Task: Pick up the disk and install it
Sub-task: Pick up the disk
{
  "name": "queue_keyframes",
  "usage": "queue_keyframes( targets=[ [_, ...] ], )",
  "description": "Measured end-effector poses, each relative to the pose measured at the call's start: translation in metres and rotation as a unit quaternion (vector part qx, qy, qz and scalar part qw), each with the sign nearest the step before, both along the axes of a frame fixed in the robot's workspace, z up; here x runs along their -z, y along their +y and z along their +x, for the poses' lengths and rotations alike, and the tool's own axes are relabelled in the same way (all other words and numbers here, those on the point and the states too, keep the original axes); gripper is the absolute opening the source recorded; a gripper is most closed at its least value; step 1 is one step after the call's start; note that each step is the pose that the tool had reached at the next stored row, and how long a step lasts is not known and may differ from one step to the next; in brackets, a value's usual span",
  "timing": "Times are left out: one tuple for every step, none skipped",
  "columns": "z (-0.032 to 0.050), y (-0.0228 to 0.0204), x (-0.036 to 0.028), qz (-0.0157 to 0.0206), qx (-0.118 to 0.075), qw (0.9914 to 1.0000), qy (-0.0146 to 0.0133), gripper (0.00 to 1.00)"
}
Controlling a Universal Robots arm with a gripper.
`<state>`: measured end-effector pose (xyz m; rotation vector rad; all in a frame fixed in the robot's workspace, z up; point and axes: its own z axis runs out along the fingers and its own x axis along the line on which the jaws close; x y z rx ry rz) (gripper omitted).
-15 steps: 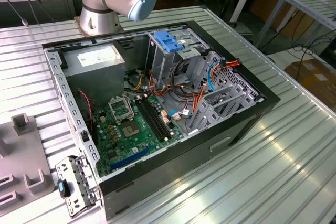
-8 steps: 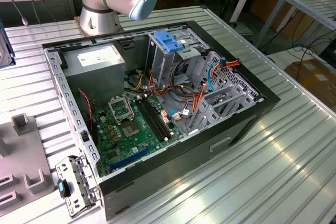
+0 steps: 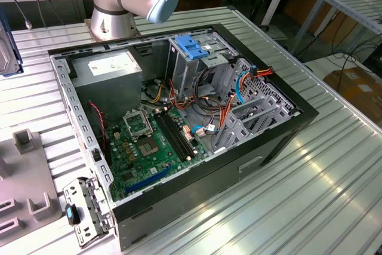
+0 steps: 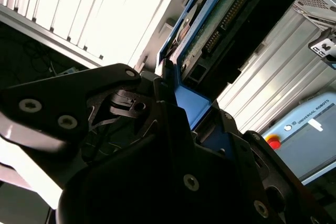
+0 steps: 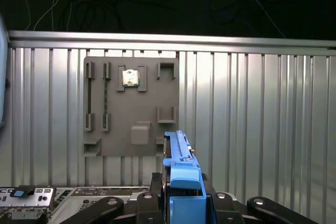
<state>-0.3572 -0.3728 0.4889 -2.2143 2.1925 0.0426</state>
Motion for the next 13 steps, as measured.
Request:
queue_keyframes(
  targets=[
    [0.0008, 0.0, 0.0, 0.0, 0.0, 1.0, 0.0, 0.37],
    [0.0015, 0.0, 0.0, 0.0, 0.0, 1.0, 0.0, 0.37],
    [0.0023, 0.0, 0.0, 0.0, 0.0, 1.0, 0.0, 0.37],
    [0.003, 0.0, 0.0, 0.0, 0.0, 1.0, 0.0, 0.37],
    [0.0039, 0.0, 0.0, 0.0, 0.0, 1.0, 0.0, 0.37],
    [0.0046, 0.0, 0.0, 0.0, 0.0, 1.0, 0.0, 0.37],
    [0.0054, 0.0, 0.0, 0.0, 0.0, 1.0, 0.0, 0.37],
    [0.0062, 0.0, 0.0, 0.0, 0.0, 1.0, 0.0, 0.37],
    [0.0068, 0.0, 0.0, 0.0, 0.0, 1.0, 0.0, 0.37],
    [0.0076, 0.0, 0.0, 0.0, 0.0, 1.0, 0.0, 0.37],
    [0.0084, 0.0, 0.0, 0.0, 0.0, 1.0, 0.0, 0.37],
    [0.0091, 0.0, 0.0001, 0.0001, 0.0, 1.0, -0.0001, 0.37],
    [0.0103, 0.0, 0.0, 0.0, 0.0, 1.0, 0.0, 0.37]
  ],
)
